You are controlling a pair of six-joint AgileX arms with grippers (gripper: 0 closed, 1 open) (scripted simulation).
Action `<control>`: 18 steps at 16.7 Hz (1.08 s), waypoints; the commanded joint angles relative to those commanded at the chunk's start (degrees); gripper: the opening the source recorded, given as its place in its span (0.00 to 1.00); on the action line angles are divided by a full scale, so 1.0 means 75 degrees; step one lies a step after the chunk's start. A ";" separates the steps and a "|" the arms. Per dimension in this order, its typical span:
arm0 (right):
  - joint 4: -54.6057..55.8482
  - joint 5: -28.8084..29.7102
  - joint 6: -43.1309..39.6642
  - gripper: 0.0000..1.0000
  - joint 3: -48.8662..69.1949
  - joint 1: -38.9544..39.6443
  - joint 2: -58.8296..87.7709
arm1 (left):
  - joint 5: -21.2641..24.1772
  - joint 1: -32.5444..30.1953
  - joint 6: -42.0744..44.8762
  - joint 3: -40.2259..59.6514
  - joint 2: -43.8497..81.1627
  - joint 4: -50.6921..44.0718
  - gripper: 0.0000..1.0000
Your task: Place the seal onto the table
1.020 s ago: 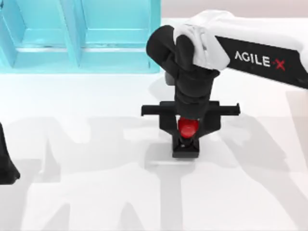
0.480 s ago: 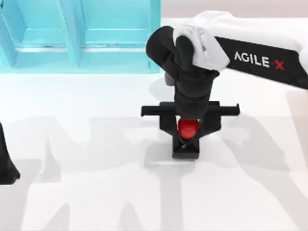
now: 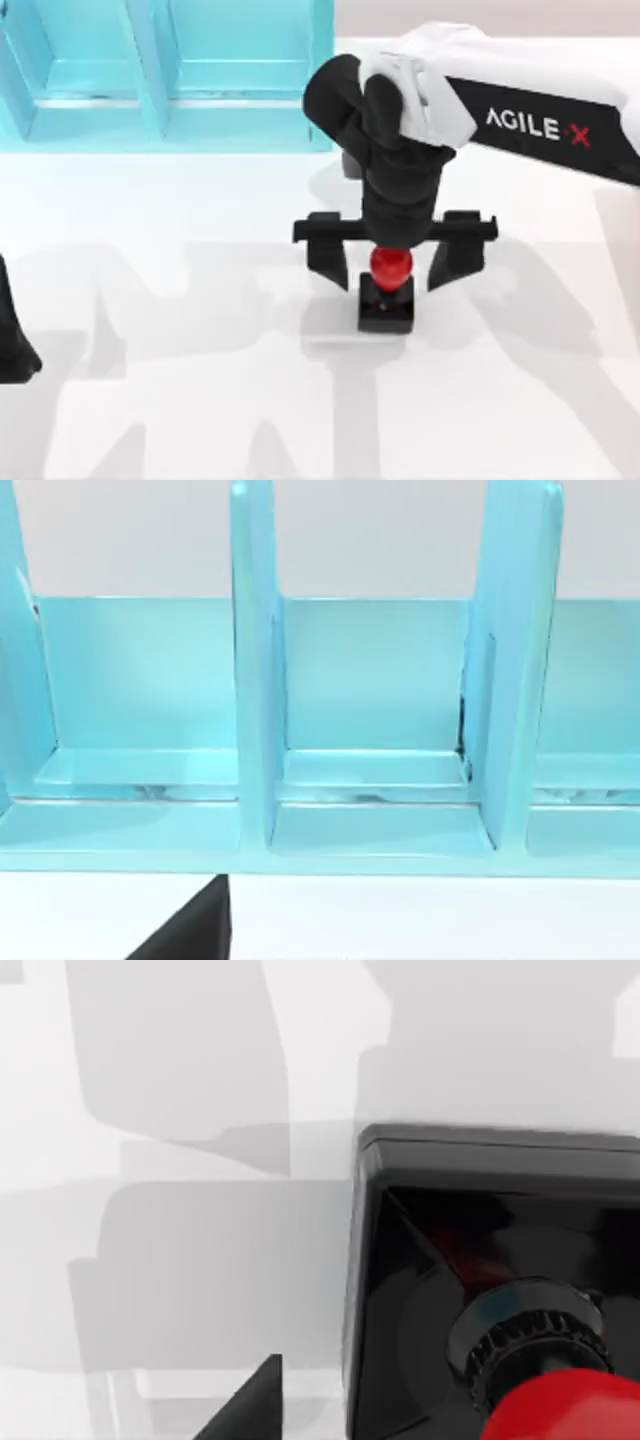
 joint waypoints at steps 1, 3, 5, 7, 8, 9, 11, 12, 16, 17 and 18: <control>0.0000 0.0000 0.0000 1.00 0.0000 0.0000 0.0000 | 0.0000 0.0000 0.0000 0.0000 0.0000 0.0000 1.00; 0.0000 0.0000 0.0000 1.00 0.0000 0.0000 0.0000 | 0.0000 0.0000 0.0000 0.0000 0.0000 0.0000 1.00; 0.0000 0.0000 0.0000 1.00 0.0000 0.0000 0.0000 | 0.0000 0.0000 0.0000 0.0000 0.0000 0.0000 1.00; -0.0002 0.0000 0.0000 1.00 0.0002 -0.0013 -0.0003 | 0.0000 0.0000 0.0000 0.0000 0.0000 0.0000 1.00; -0.0019 -0.0001 0.0002 1.00 0.0020 -0.0014 0.0003 | 0.0000 0.0000 0.0000 0.0000 0.0000 0.0000 1.00; -0.0107 -0.0002 0.0011 1.00 0.0113 -0.0016 0.0032 | 0.0000 0.0000 0.0000 0.0000 0.0000 0.0000 1.00; -0.0516 -0.0003 0.0031 1.00 0.0546 -0.0015 0.0146 | 0.0000 0.0000 0.0000 0.0000 0.0000 0.0000 1.00; -0.0826 -0.0002 0.0038 1.00 0.0880 -0.0010 0.0223 | 0.0000 0.0000 0.0000 0.0000 0.0000 0.0000 1.00; -0.2567 -0.0014 0.0040 1.00 0.2998 0.0005 0.0568 | 0.0000 0.0000 0.0000 0.0000 0.0000 0.0000 1.00; -0.3051 -0.0019 0.0035 1.00 0.3643 0.0003 0.0646 | 0.0000 0.0000 0.0000 0.0000 0.0000 0.0000 1.00; -0.3522 -0.0021 0.0028 1.00 0.4238 -0.0002 0.0715 | 0.0000 0.0000 0.0000 0.0000 0.0000 0.0000 1.00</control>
